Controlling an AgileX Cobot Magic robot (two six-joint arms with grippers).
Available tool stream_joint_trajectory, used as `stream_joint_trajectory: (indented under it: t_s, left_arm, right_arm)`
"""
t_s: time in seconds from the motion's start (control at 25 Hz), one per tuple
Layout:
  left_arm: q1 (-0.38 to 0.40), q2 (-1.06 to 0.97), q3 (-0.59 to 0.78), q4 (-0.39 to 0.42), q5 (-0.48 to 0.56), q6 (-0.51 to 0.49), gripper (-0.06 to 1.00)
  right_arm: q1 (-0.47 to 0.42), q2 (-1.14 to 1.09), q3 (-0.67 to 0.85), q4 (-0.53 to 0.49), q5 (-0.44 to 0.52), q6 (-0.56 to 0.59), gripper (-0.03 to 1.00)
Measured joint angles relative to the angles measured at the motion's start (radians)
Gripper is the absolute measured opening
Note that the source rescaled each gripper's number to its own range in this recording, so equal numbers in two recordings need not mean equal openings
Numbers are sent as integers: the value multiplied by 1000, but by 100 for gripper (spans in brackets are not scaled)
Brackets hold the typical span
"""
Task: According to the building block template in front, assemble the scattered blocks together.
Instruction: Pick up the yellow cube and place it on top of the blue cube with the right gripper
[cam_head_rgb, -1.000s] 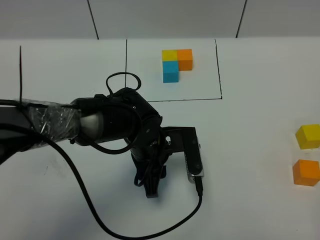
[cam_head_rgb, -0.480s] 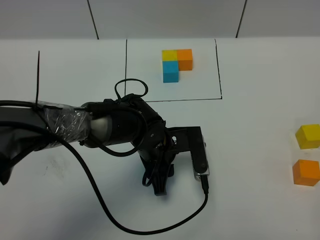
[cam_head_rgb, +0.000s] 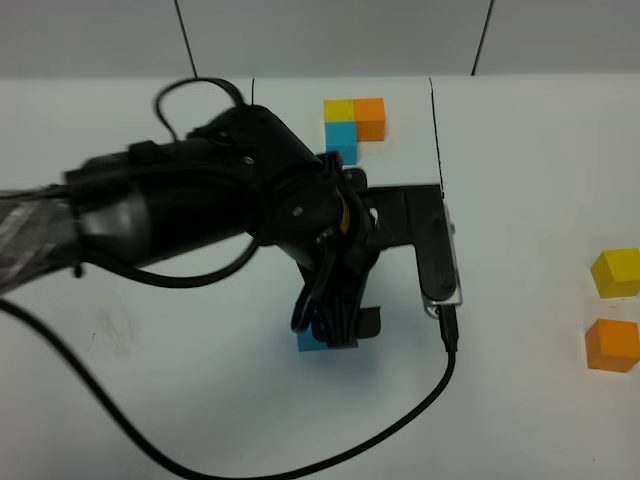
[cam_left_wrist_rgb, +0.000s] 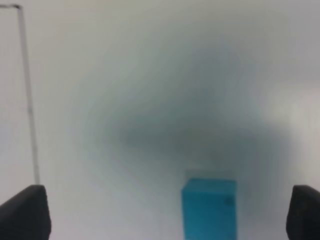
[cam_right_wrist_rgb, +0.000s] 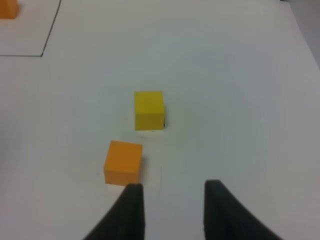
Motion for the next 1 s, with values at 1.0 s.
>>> stream_joint_trajectory:
  t_s: [1.0]
  left_arm:
    - [370,-1308,68,326,513,-369,73]
  right_arm:
    - [0,0,0,0,0,0,0]
